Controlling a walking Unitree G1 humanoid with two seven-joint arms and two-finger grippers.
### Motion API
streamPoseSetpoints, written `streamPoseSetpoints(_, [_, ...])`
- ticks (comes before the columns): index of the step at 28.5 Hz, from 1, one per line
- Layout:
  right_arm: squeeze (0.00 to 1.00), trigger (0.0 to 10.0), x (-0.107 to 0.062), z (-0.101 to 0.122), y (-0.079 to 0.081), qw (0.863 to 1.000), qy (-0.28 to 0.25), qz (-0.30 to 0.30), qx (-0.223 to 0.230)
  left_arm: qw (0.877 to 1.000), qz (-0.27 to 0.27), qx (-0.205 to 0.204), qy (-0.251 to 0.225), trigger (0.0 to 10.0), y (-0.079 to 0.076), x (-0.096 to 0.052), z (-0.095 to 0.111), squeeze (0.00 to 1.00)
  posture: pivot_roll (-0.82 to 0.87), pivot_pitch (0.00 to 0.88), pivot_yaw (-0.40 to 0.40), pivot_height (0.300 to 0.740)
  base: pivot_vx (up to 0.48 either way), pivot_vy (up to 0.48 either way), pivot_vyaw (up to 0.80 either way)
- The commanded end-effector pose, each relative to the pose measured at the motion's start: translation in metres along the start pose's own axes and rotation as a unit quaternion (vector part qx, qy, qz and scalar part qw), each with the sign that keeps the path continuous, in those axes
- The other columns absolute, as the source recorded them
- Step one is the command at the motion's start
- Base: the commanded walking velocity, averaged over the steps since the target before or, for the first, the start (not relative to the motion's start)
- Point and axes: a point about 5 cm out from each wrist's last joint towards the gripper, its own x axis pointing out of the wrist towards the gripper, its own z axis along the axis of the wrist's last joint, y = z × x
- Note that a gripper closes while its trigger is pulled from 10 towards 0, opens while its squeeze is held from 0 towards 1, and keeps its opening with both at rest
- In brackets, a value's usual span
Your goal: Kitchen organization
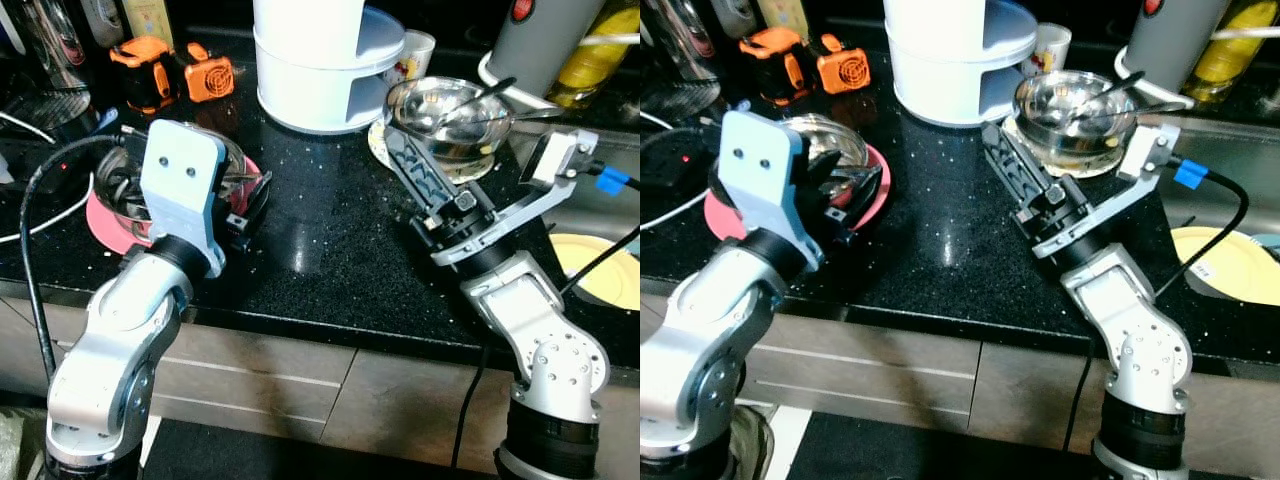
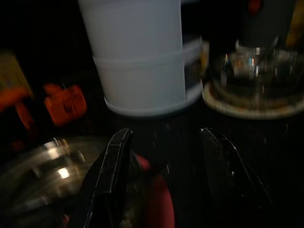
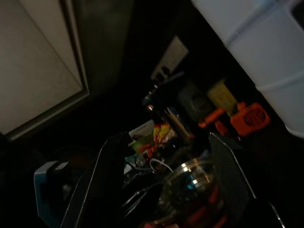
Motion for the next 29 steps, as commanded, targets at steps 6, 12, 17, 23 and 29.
streamPoseSetpoints(6, [0.00, 10.0, 0.010, 0.005, 0.003, 0.999, -0.017, 0.049, -0.012, 0.998, 0.000, 0.012, -0.060, 10.0, 0.007, 0.012, 0.018, 0.00, 0.03, 0.000, -0.020, 0.740, 0.000, 0.000, 0.00])
streamPoseSetpoints(12, [0.00, 10.0, 0.011, 0.005, 0.001, 0.997, -0.024, 0.069, -0.014, 0.996, -0.015, 0.008, -0.084, 10.0, 0.006, 0.019, 0.022, 0.00, 0.03, 0.000, -0.018, 0.740, 0.000, 0.000, 0.00])
streamPoseSetpoints(17, [0.00, 10.0, 0.011, 0.005, -0.001, 0.996, -0.031, 0.078, -0.020, 0.995, -0.012, 0.010, -0.095, 10.0, 0.010, 0.023, 0.023, 0.00, 0.03, 0.000, -0.013, 0.740, 0.000, 0.000, 0.00])
streamPoseSetpoints(23, [0.00, 10.0, 0.012, 0.006, -0.021, 0.998, -0.039, 0.015, -0.050, 0.996, 0.006, 0.004, -0.088, 10.0, 0.015, 0.022, 0.013, 0.00, 0.03, 0.000, -0.013, 0.740, 0.000, 0.000, 0.00])
streamPoseSetpoints(29, [0.00, 10.0, 0.015, 0.003, -0.040, 0.993, -0.030, -0.057, -0.095, 0.997, 0.002, 0.000, -0.072, 10.0, 0.015, 0.021, 0.002, 0.00, 0.03, 0.000, -0.014, 0.740, 0.000, 0.000, 0.00])
